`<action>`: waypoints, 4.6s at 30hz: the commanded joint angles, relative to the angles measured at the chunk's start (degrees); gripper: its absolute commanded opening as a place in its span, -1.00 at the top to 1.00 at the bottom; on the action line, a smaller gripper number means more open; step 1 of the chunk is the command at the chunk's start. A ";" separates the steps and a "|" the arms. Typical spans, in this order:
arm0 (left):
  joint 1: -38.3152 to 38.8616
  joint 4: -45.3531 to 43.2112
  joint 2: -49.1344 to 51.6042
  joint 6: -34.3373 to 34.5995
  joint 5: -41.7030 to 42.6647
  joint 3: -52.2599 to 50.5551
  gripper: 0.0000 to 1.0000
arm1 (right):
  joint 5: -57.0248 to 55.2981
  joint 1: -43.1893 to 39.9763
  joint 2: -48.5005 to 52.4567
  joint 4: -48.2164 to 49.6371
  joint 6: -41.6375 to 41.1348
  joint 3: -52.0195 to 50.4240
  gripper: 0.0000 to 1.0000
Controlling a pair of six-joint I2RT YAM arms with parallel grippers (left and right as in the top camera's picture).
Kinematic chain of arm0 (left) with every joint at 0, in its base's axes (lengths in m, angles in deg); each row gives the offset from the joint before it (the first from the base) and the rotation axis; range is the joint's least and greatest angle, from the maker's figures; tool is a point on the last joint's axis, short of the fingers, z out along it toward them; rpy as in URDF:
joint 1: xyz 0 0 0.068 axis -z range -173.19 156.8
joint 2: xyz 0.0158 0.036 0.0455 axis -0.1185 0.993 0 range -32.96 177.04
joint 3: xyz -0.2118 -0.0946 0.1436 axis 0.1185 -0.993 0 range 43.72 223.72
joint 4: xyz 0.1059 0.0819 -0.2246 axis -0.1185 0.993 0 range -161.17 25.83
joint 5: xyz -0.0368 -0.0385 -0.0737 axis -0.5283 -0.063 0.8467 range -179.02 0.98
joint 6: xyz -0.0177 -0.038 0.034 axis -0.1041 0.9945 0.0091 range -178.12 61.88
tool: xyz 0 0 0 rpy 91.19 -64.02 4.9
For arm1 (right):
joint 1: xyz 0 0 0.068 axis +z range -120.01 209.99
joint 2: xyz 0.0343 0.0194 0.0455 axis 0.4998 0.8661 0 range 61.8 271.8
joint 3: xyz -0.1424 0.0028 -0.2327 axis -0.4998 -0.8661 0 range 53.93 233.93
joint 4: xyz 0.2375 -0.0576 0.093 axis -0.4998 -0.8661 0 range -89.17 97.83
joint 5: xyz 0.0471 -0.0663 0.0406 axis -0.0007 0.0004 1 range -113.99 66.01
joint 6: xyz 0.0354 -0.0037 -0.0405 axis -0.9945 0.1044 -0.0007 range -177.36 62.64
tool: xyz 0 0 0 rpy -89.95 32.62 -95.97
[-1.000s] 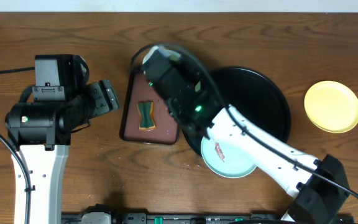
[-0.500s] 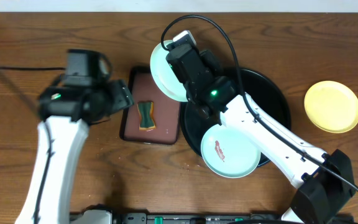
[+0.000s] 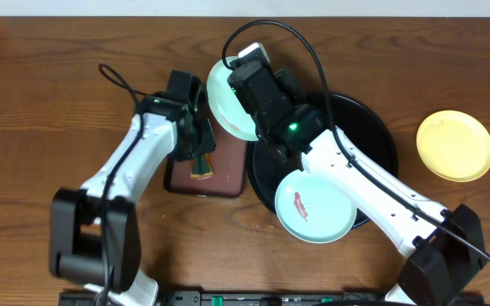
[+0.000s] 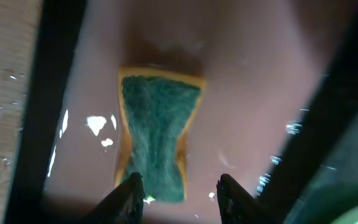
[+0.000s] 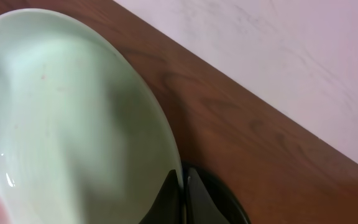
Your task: Clean dirty plates on tray and stack at the side
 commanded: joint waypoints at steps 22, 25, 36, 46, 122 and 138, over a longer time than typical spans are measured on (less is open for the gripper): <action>-1.29 -1.55 5.20 1.64 0.83 0.22 0.86 | -0.28 -0.79 0.17 -0.57 -1.29 0.42 0.98; -2.62 -2.10 -1.16 2.58 2.51 0.26 0.85 | -0.24 -0.79 0.17 -1.22 -1.31 0.42 0.98; 0.26 -9.42 -9.53 11.67 8.87 0.20 0.86 | -0.22 -0.76 0.17 -1.40 -1.31 0.42 0.98; 5.77 -18.73 -2.19 15.69 9.44 0.20 0.86 | -0.22 -0.46 0.15 -1.49 -1.31 0.42 0.98; -15.89 15.28 -42.49 6.38 -5.70 2.23 -0.57 | -24.74 17.03 0.15 11.08 26.40 0.42 0.97; -15.89 15.30 -42.49 6.40 -5.66 2.23 -0.57 | -19.32 14.64 0.15 10.27 17.44 0.42 0.98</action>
